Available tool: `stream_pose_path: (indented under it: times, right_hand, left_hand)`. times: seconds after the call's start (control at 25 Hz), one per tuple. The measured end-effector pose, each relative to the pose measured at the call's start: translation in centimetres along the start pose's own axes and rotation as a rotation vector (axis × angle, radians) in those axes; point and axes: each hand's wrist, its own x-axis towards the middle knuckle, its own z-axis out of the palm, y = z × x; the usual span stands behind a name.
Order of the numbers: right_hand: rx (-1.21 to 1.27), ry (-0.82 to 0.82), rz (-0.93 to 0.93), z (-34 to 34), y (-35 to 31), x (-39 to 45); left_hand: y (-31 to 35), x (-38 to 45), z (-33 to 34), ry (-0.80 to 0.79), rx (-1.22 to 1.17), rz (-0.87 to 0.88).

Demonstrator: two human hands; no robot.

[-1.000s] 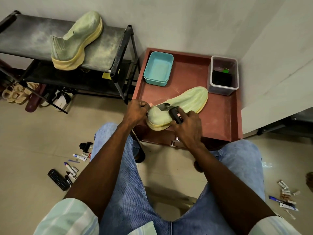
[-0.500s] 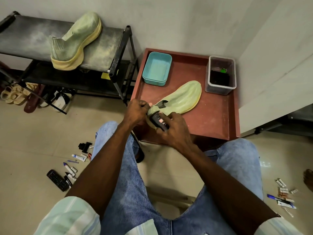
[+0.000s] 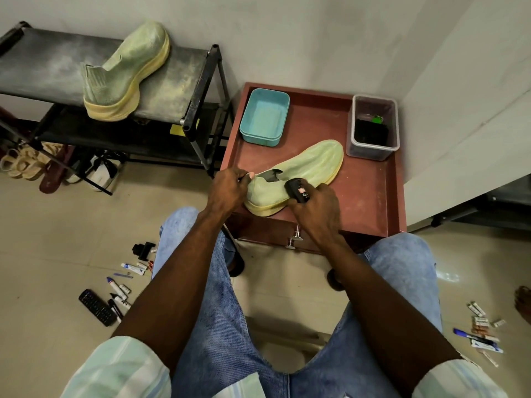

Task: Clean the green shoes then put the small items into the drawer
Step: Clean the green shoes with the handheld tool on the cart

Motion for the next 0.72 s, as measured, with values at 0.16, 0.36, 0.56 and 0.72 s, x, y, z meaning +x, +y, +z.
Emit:
stream_pose_path:
  times: [0.16,0.36,0.56,0.72]
  right_hand:
    - [-0.005,-0.093,-0.209,1.6,-2.2,-1.7]
    - [0.005,0.010,0.028,0.3,-0.1,0.1]
    - [0.006,-0.146,-0.204,1.3,-1.8,-1.3]
    - [-0.015,0.014,0.050,0.3,0.0,0.1]
  left_hand:
    - [-0.5,0.1,-0.3,0.052,0.050,-0.011]
    - [-0.9,0.1,0.1,0.035,0.012,-0.022]
    - [-0.7,-0.3,-0.4,-0.058,-0.225,-0.123]
    - [-0.8,0.0,-0.3,-0.030,-0.205,-0.144]
